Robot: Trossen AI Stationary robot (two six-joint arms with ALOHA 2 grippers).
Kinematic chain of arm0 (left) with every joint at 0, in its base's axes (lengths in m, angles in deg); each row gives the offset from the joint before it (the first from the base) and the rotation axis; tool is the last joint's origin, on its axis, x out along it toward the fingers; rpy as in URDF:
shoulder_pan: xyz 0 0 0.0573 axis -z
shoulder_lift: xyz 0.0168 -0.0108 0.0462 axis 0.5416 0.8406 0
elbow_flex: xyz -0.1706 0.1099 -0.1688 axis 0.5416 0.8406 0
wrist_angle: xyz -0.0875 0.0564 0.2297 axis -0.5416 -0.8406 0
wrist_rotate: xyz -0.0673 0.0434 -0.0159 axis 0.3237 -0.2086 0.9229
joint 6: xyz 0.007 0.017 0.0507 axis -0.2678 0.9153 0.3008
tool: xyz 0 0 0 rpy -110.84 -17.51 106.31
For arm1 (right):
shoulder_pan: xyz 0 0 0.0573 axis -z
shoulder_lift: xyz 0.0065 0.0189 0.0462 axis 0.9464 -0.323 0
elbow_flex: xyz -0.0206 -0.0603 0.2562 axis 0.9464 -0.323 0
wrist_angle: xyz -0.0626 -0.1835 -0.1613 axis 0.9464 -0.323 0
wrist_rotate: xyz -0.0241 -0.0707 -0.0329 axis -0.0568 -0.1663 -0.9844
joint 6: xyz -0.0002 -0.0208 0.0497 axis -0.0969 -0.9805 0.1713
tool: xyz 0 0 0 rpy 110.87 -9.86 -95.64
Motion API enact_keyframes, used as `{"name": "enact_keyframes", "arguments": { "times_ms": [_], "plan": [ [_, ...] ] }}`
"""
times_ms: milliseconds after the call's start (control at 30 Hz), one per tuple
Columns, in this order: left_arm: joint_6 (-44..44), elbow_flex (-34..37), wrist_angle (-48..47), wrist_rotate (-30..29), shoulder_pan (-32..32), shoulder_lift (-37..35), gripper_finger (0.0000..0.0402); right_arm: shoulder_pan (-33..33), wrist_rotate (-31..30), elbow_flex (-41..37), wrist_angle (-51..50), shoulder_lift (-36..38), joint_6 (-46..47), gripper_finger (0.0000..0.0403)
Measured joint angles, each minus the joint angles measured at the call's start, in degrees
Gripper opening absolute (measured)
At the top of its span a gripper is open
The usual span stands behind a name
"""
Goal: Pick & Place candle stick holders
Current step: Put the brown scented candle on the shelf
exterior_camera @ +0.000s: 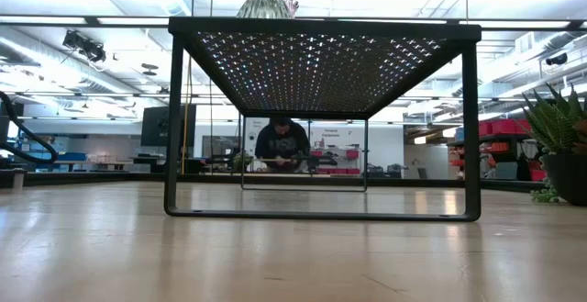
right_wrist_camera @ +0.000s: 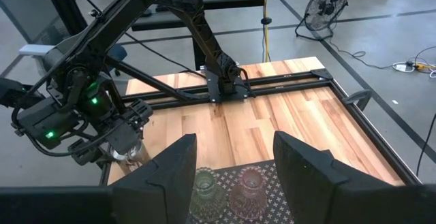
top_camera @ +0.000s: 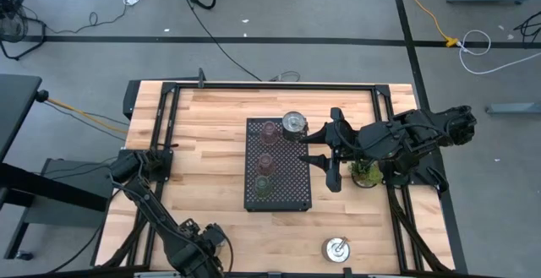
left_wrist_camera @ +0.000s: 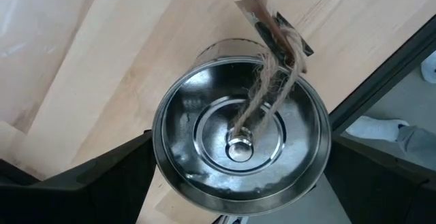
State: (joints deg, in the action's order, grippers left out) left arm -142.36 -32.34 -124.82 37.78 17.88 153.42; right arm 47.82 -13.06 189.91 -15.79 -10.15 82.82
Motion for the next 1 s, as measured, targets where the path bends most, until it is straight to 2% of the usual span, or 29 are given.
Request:
{"name": "enact_keyframes", "arguments": {
  "times_ms": [300,500,633,900,1000],
  "plan": [
    [1.48,0.0,0.02,4.21,0.0,-0.02,0.0399,-0.02,0.0,0.0,0.0,0.0,-0.02,0.0197],
    [1.53,0.0,0.82,1.73,-0.09,-0.04,0.0399,0.0,0.0,0.0,0.0,0.0,-0.02,0.0197],
    [2.72,-0.02,1.04,4.04,-0.9,-0.04,0.0399,-0.01,0.0,0.0,-0.01,0.0,-0.02,0.0197],
    [5.3,-0.09,2.43,2.99,-1.38,0.5,0.0399,0.0,0.0,0.0,-0.02,0.0,-0.02,0.0197],
    [6.29,-0.09,3.57,4.93,-1.77,1.67,0.0399,0.0,0.02,0.0,-0.06,-0.02,-0.02,0.0197]
  ]
}}
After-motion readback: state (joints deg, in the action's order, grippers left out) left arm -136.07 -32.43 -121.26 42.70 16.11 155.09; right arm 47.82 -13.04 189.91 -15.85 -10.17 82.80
